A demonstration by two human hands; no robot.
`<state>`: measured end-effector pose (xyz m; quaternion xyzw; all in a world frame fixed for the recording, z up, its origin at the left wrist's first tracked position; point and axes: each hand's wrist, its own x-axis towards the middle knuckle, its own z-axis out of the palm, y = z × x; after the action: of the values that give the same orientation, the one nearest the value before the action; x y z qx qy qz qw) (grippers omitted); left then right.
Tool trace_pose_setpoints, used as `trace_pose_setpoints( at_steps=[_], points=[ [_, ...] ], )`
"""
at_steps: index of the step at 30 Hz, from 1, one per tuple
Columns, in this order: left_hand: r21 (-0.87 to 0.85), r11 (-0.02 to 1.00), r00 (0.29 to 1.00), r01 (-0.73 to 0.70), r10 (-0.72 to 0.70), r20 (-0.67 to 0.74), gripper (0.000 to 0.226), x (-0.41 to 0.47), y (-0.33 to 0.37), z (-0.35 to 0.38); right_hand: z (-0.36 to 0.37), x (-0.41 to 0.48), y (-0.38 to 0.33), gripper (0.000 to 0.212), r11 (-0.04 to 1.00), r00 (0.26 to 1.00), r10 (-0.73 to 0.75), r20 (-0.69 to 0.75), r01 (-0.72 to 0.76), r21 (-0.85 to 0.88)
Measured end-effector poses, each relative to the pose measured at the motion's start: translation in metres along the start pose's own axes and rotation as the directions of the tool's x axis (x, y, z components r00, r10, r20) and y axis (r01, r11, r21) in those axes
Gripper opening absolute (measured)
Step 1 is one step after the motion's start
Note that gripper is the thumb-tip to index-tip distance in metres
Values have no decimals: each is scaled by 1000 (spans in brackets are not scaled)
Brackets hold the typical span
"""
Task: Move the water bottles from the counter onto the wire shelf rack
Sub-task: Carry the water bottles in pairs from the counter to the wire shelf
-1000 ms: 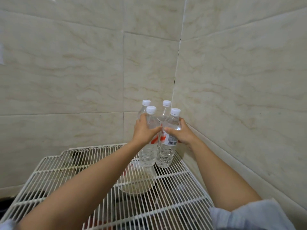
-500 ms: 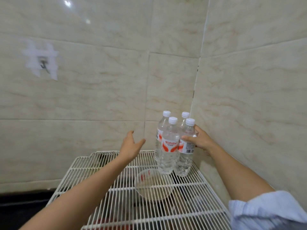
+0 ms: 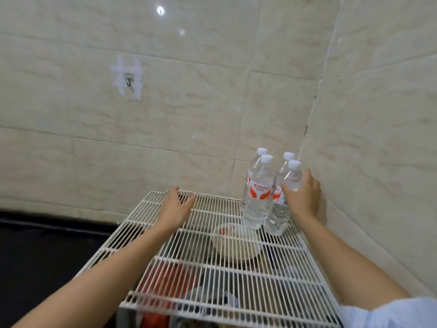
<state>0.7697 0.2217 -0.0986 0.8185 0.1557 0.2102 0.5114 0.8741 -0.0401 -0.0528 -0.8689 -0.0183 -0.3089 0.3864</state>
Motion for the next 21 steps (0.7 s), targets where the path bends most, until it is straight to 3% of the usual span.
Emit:
trace_pose_setpoints(
  at_steps=[2,5,7,11,14,21],
  points=[
    [57,998,999,2,0,-35,66,-20,-12,-7,8,-27,-9,69,985,987,-162,-17,161,-57],
    [208,978,996,22,-4,-85,67,-47,-27,-26,27,-65,-29,68,934,928,-338,158,351,-64],
    [325,945,994,38,-2,-111,67,-60,-37,-47,43,-88,-45,69,899,866,-412,284,436,-25],
    [421,899,975,122,-30,-219,66,-81,-56,-104,71,-133,-87,68,838,749,-523,406,540,83],
    [442,872,942,210,-59,-331,64,-102,-75,-151,88,-168,-124,67,753,630,-620,468,645,130],
    [372,825,816,426,-172,-552,61,-178,-125,-281,124,-272,-232,67,469,257,-803,537,829,304]
  ],
)
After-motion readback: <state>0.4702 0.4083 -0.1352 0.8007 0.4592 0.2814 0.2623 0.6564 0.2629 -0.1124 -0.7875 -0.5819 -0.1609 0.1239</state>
